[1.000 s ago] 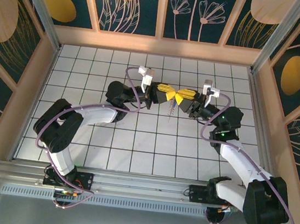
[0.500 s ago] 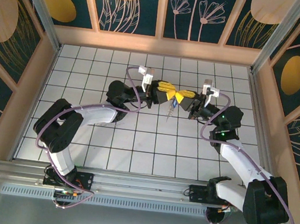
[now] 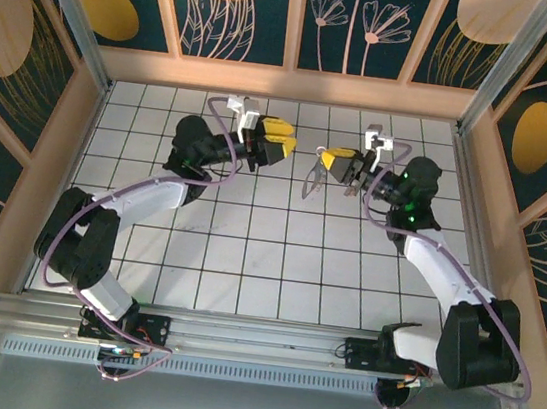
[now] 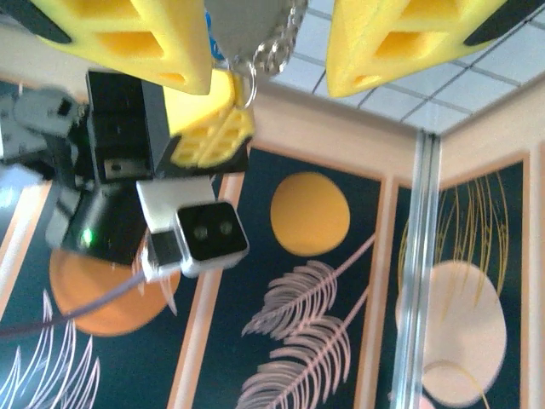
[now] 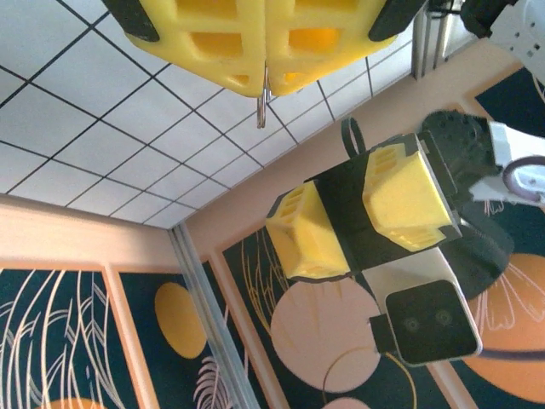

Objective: Put the keys on the keyring

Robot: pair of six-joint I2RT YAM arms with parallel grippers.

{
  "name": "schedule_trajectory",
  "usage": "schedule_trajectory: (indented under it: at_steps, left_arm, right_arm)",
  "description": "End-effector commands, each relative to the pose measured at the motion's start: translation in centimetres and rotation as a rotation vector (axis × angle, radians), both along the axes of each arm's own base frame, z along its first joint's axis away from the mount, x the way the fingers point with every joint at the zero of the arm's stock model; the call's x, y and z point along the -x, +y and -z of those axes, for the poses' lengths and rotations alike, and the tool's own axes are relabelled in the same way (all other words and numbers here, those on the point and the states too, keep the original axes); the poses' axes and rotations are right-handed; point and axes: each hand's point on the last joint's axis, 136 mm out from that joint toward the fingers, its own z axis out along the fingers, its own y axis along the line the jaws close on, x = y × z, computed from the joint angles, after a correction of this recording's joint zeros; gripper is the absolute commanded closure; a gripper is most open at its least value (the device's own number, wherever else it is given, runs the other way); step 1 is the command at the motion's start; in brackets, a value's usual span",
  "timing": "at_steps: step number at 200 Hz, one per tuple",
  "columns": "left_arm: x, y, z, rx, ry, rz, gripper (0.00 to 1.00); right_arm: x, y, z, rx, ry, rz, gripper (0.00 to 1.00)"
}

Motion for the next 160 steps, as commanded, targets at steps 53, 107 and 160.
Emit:
schedule_trajectory:
  at_steps: [53, 107, 160]
  left_arm:
    - [-0.7, -0.6, 2.6, -0.242, -0.02, 0.163, 0.59]
    - [-2.6, -0.8, 5.1, -0.305, 0.04, 0.23, 0.58]
    - [-3.6, -1.4, 6.1, -0.301, 0.088, 0.294, 0.58]
  right_arm:
    - [-2.9, 1.0, 2.5, 0.118, 0.091, -0.176, 1.0]
    - [-3.8, 1.5, 3.7, 0.142, 0.142, -0.268, 1.0]
    - [-3.9, 1.7, 3.4, 0.14, 0.133, -0.292, 1.0]
